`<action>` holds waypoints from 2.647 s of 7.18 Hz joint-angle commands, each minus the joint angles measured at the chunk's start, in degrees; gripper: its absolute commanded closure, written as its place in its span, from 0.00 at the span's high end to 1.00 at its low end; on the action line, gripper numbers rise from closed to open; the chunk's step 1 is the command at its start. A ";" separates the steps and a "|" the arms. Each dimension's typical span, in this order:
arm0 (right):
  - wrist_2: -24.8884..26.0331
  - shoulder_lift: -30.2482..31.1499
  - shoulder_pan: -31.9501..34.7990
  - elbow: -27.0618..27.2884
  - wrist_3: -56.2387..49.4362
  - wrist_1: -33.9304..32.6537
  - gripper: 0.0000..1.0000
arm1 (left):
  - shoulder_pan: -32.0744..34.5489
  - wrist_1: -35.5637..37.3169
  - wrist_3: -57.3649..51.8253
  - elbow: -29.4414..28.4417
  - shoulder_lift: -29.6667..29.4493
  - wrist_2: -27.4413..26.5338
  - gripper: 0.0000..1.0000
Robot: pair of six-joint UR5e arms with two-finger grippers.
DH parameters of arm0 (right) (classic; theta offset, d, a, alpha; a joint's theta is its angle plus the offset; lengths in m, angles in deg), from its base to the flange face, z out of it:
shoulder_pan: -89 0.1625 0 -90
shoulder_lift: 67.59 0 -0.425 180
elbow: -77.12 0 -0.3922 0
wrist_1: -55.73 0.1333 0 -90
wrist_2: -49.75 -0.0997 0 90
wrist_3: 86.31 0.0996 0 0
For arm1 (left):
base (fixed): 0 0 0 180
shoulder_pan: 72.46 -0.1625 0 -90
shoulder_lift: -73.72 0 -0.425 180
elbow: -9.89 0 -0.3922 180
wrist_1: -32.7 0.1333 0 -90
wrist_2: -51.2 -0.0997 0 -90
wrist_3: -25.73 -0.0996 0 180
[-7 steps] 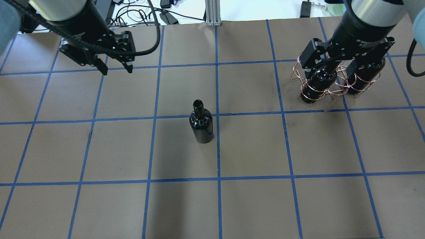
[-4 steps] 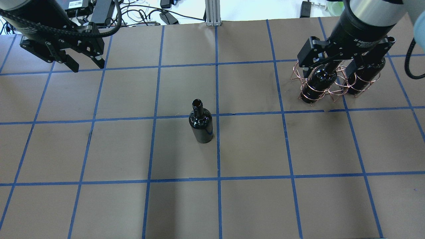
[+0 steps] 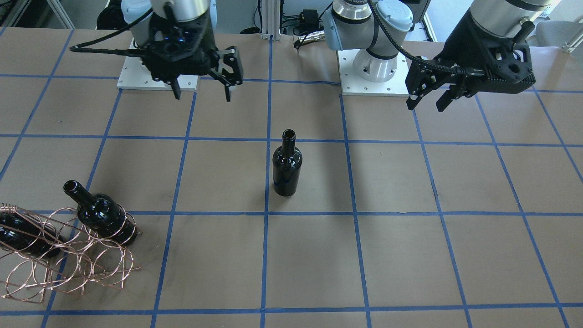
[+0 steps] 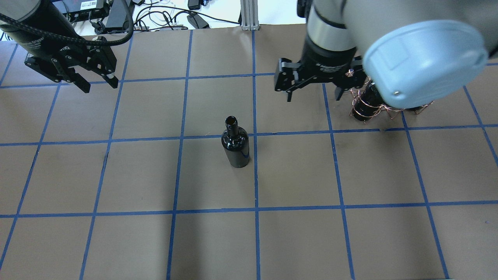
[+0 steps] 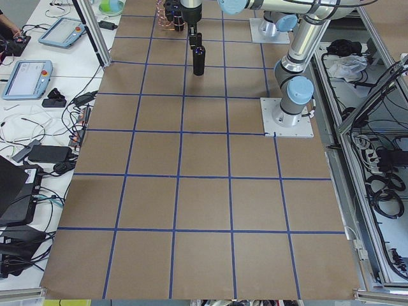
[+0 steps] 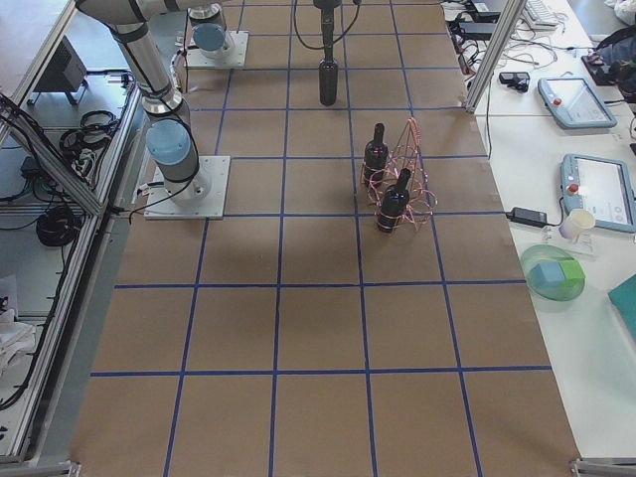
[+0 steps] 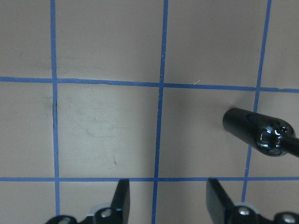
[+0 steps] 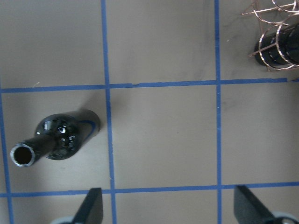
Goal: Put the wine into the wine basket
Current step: 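Lower the open right gripper over the standing bottle's neck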
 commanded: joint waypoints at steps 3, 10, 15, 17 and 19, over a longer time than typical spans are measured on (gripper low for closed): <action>0.66 -12.04 10.47 -7.19 9.87 -4.80 1.00 | 0.24 0.13 -3.67 0.37 0.16 -4.33 0.64; -3.89 -17.15 10.38 -5.44 9.78 -5.32 0.90 | -0.11 0.04 -3.67 0.45 0.25 -4.33 0.64; -3.91 -17.67 9.50 -5.08 9.34 -6.64 0.89 | -0.11 0.04 -3.67 0.45 0.34 -4.33 0.64; -3.91 -18.64 9.50 -5.00 9.26 -6.65 0.85 | -0.11 0.04 -3.67 0.45 0.34 -4.33 0.64; -3.82 -18.55 9.42 -5.00 9.70 -6.30 0.79 | -0.11 -0.05 -3.67 0.45 0.34 -4.33 0.64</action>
